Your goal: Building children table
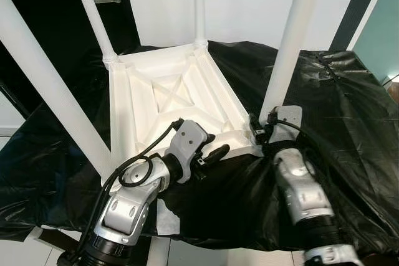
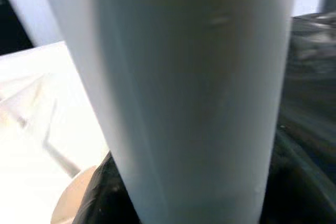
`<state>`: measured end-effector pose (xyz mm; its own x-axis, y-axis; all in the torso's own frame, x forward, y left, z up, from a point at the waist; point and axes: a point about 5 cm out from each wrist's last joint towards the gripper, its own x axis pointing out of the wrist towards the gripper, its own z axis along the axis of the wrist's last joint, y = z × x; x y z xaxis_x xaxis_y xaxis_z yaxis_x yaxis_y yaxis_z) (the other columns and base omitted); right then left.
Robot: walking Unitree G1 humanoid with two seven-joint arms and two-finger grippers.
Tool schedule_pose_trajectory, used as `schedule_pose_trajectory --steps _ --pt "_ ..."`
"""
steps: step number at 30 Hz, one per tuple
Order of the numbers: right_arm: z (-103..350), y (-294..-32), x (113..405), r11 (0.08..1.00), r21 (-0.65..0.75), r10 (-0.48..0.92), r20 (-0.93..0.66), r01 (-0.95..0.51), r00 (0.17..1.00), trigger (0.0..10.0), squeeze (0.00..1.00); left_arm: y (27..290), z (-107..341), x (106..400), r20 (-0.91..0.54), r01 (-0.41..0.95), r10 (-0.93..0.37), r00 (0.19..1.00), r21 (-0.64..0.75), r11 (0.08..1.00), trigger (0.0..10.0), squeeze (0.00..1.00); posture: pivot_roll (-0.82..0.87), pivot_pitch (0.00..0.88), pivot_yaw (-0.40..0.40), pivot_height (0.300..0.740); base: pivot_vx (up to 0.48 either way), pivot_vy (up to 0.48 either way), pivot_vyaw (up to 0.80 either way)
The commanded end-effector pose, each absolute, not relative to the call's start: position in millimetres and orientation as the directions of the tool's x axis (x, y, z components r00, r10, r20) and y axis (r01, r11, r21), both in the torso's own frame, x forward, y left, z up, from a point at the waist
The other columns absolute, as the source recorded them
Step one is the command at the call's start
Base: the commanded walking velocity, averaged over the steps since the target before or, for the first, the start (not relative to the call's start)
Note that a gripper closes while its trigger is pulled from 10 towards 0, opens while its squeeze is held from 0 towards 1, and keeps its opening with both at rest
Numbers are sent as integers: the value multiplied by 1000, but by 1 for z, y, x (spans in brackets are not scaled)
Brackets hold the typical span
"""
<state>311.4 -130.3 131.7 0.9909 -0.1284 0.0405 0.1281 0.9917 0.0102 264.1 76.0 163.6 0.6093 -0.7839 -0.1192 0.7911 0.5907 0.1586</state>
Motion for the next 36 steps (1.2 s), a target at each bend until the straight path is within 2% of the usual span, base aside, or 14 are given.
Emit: schedule_pose_trajectory --steps 1,5,10,11,12,21,24,27,29,30,31,32,35,36 --pt "111 -144 304 972 28 -232 -57 234 971 10000 0 75 164 262 -118 791 -784 609 158 591 10000 0 -41 0 15 740 0 0 0" --pt "116 -128 305 995 11 -103 -35 103 994 10000 0 74 163 262 -122 797 -790 601 161 582 10000 0 -36 0 15 740 0 0 0" --pt "116 -126 305 992 43 -120 -56 122 991 10000 0 75 164 263 -119 792 -785 607 160 589 10000 0 -32 0 14 740 0 0 0" --pt "118 -125 306 992 45 -116 -46 118 992 10000 94 75 164 263 -119 792 -785 608 161 589 10000 0 -32 0 14 740 0 0 0" --pt "120 -125 306 992 50 -114 -36 116 993 10000 1000 75 164 263 -119 792 -785 608 160 589 10000 0 -34 0 14 740 0 0 0" --pt "130 -128 302 996 91 -17 33 14 999 10000 1000 75 164 261 -119 793 -786 607 159 588 10000 0 -35 0 11 740 0 0 0" --pt "137 -143 298 991 93 92 80 -99 993 10000 1000 76 163 261 -120 792 -784 609 156 591 10000 0 -40 0 11 740 0 0 0" --pt "138 -147 297 989 80 121 87 -128 989 10000 1000 76 163 260 -121 792 -784 609 155 591 10000 0 -40 0 11 740 0 0 0" --pt "138 -156 296 972 50 226 72 -230 972 10000 1000 77 163 260 -121 792 -784 609 154 591 10000 0 -44 0 14 740 0 0 0" --pt "138 -159 295 966 47 251 67 -254 966 10000 431 77 163 261 -121 792 -784 609 154 591 10000 0 -44 0 14 740 0 0 0" --pt "140 -163 297 935 15 353 55 -354 934 10000 0 77 163 261 -121 792 -784 609 154 591 10000 0 -52 2 22 740 0 0 0" --pt "140 -163 297 935 15 353 55 -354 934 10000 0 77 163 261 -121 792 -784 609 154 591 10000 0 -52 2 22 740 0 0 0" --pt "147 -172 304 858 -57 512 26 -510 859 10000 0 76 164 263 -119 792 -784 609 155 591 10000 0 -55 2 23 740 0 0 0" --pt "147 -172 304 858 -57 512 26 -510 859 10000 0 76 164 263 -119 792 -784 609 155 591 10000 0 -55 2 23 740 0 0 0"
